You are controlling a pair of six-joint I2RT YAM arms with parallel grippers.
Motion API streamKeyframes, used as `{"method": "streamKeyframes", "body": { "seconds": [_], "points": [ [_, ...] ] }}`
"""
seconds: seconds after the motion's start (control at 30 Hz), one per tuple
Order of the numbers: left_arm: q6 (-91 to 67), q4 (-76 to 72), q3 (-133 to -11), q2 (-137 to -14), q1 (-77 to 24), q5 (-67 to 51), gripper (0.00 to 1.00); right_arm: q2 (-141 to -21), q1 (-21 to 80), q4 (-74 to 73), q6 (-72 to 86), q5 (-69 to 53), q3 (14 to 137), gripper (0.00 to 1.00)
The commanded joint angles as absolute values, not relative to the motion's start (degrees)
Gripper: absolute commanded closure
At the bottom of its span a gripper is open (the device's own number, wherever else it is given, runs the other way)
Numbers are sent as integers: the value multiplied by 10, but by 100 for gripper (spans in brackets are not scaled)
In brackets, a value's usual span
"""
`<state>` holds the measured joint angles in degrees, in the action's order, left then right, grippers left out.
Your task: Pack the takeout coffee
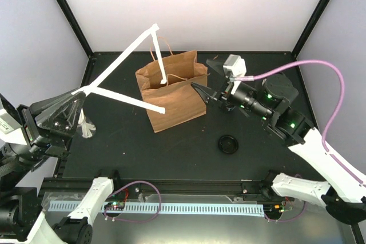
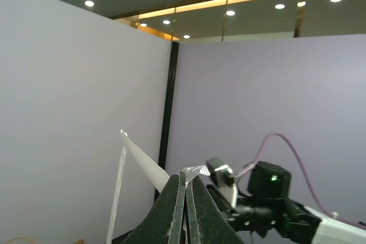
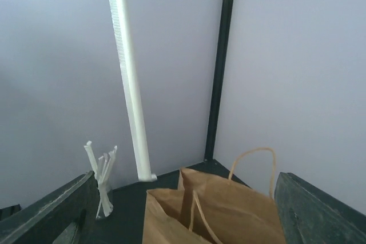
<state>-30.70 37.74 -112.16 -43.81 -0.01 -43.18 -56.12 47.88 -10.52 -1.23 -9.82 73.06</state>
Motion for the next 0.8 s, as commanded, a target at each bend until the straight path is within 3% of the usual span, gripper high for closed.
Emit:
{"method": "streamKeyframes", "body": {
  "seconds": [0.0,0.33,0.77],
  "points": [
    [-350,318,-1119,-435,1,-479,98,-593,479,-61,-27,-161,760,15],
    [-378,278,-1092,-430,1,-507,99,-648,511,-66,-44,-210,815,19],
    [-398,253,-1085,-429,2,-518,98,-695,528,-82,-44,-172,869,38]
  ]
}}
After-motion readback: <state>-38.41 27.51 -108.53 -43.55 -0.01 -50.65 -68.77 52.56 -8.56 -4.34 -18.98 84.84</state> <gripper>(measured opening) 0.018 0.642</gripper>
